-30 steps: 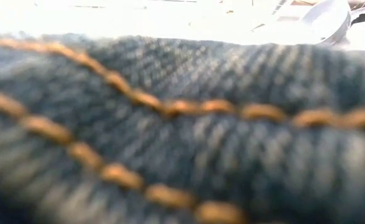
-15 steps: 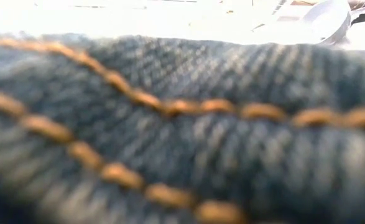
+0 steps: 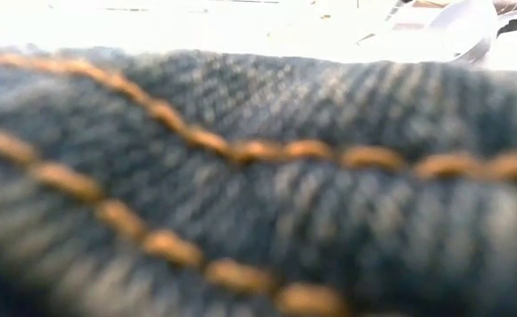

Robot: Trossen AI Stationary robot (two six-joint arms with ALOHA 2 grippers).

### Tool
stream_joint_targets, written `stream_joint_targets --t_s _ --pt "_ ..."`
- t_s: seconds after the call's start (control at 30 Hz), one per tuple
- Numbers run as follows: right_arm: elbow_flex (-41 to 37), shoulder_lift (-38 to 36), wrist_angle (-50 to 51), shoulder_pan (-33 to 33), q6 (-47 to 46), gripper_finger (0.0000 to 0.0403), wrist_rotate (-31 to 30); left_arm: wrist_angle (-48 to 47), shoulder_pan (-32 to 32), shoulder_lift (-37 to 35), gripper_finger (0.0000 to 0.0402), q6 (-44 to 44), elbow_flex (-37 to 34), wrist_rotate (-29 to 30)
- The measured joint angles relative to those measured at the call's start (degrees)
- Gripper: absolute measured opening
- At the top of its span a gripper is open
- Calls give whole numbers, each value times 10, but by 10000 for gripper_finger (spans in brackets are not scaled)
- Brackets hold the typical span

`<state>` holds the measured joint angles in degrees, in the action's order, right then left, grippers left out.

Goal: Sort clothes
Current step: Put the blue shorts into the white laundry organizer

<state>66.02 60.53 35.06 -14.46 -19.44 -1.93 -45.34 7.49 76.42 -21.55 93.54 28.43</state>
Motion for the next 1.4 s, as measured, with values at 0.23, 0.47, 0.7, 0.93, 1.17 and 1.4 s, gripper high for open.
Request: stream_joint_targets --t_s 0.23,0.47,0.7,0.93,1.17,1.4 --pt "74 78 116 -42 -16 14 0 -1 3 5 238 9 0 -3" --pt "83 137 174 -82 -83 27 1 -2 10 5 238 9 0 -3" --pt "83 179 218 -135 -151 102 4 -2 18 5 238 10 0 -2" --pt "83 208 275 -161 -228 175 4 -2 18 5 238 9 0 -1" --pt "77 213 297 -226 -283 171 -62 6 30 5 238 19 0 8" --pt "77 212 322 -279 -351 156 -90 25 45 5 238 30 0 10"
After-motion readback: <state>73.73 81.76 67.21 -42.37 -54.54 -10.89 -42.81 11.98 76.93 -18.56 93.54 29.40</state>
